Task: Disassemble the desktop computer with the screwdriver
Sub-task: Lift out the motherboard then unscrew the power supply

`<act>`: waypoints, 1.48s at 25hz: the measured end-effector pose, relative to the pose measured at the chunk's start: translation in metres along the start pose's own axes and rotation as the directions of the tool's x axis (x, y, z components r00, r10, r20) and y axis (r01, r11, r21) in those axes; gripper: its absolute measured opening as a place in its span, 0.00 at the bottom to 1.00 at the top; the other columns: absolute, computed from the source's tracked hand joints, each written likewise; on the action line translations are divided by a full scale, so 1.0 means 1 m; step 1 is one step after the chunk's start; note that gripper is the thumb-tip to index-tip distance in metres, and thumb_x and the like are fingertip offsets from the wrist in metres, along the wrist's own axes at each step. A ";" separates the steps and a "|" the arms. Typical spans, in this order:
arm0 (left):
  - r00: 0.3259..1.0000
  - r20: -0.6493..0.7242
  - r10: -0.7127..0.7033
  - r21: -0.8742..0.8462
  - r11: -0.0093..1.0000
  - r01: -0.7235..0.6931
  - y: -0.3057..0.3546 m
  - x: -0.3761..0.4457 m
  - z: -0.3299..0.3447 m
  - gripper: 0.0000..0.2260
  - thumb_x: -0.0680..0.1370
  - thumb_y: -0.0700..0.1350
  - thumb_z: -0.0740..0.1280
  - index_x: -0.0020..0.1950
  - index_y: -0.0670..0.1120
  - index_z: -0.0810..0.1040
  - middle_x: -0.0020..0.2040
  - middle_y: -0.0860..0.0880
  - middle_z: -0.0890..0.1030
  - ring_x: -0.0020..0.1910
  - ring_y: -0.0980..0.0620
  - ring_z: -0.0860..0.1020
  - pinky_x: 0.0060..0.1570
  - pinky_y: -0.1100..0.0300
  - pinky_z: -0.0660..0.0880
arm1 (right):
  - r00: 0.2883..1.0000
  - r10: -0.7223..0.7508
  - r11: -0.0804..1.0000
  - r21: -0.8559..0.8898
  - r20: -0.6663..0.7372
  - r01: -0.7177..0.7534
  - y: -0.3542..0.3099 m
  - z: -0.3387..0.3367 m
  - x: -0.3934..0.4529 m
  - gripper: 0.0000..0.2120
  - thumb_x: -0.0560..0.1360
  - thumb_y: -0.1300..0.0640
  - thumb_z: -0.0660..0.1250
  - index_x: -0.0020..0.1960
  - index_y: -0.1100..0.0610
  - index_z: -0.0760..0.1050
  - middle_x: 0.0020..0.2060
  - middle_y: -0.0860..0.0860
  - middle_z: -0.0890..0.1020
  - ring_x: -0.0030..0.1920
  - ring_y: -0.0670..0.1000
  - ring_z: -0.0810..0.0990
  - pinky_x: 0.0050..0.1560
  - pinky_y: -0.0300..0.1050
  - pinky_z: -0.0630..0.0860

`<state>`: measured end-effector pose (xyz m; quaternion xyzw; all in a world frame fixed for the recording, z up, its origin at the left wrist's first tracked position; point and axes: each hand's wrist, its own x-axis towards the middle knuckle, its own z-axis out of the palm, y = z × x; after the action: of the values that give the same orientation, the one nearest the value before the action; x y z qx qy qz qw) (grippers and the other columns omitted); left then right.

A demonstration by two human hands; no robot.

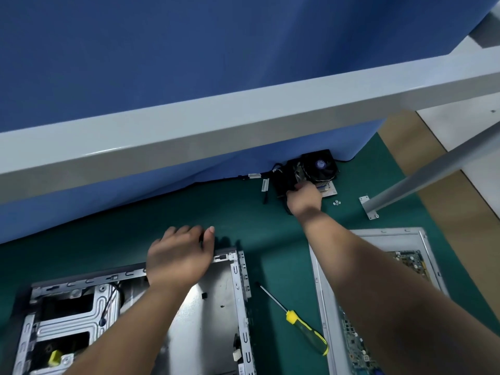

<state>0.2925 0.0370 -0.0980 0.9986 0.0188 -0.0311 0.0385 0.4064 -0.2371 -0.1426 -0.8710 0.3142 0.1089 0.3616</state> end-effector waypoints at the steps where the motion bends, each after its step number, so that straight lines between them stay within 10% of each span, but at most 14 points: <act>1: 1.000 0.005 0.000 0.002 1.000 0.000 0.000 0.000 0.000 0.24 0.80 0.60 0.52 0.38 0.49 0.79 0.38 0.50 0.82 0.45 0.44 0.80 0.38 0.57 0.71 | 1.000 -0.007 1.000 0.025 -0.004 0.007 0.002 0.000 -0.003 0.06 0.76 0.61 0.65 0.51 0.61 0.79 0.47 0.60 0.81 0.46 0.61 0.75 0.44 0.41 0.67; 7: 0.996 0.084 0.042 0.021 0.999 -0.043 -0.004 0.001 -0.001 0.24 0.82 0.63 0.47 0.41 0.52 0.77 0.43 0.55 0.83 0.51 0.49 0.79 0.41 0.57 0.67 | 0.999 0.006 0.971 0.239 0.039 -0.015 0.026 -0.018 -0.045 0.19 0.78 0.55 0.70 0.69 0.56 0.76 0.63 0.52 0.82 0.62 0.54 0.79 0.55 0.38 0.69; 14: 0.967 0.074 0.243 -0.172 0.958 -0.228 -0.029 -0.024 -0.012 0.25 0.80 0.66 0.48 0.64 0.58 0.79 0.61 0.58 0.81 0.66 0.53 0.74 0.61 0.51 0.66 | 0.916 -0.114 0.899 -0.353 0.384 0.260 0.154 -0.011 -0.183 0.19 0.80 0.49 0.67 0.69 0.54 0.76 0.65 0.54 0.78 0.65 0.55 0.77 0.66 0.45 0.72; 19: 0.977 0.003 0.214 -0.244 0.948 -0.207 -0.052 -0.090 -0.011 0.28 0.80 0.59 0.56 0.79 0.54 0.67 0.81 0.54 0.65 0.81 0.50 0.60 0.79 0.47 0.52 | 0.918 -0.152 0.748 -0.564 0.367 0.349 0.188 0.004 -0.231 0.18 0.80 0.54 0.63 0.70 0.51 0.70 0.65 0.52 0.74 0.66 0.56 0.74 0.65 0.47 0.73; 29: 0.999 0.025 -0.039 -0.137 0.990 0.042 -0.107 -0.190 -0.004 0.11 0.75 0.49 0.73 0.56 0.50 0.83 0.82 0.47 0.61 0.82 0.42 0.58 0.77 0.40 0.55 | 0.996 0.043 0.879 -0.477 0.074 -0.002 0.177 -0.040 -0.213 0.14 0.79 0.57 0.65 0.64 0.59 0.73 0.60 0.57 0.77 0.58 0.59 0.80 0.53 0.52 0.80; 37: 0.993 0.058 -0.108 -0.113 0.987 0.114 -0.099 -0.195 0.008 0.15 0.72 0.48 0.76 0.58 0.57 0.83 0.85 0.48 0.52 0.84 0.47 0.45 0.79 0.42 0.48 | 0.991 0.108 0.847 -0.529 0.079 -0.050 0.191 -0.036 -0.207 0.21 0.79 0.59 0.66 0.70 0.60 0.69 0.63 0.58 0.75 0.60 0.60 0.79 0.53 0.51 0.78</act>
<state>0.0935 0.1278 -0.1006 0.9910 0.0751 -0.0576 0.0950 0.1242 -0.2682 -0.1379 -0.9160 0.2883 0.2513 0.1207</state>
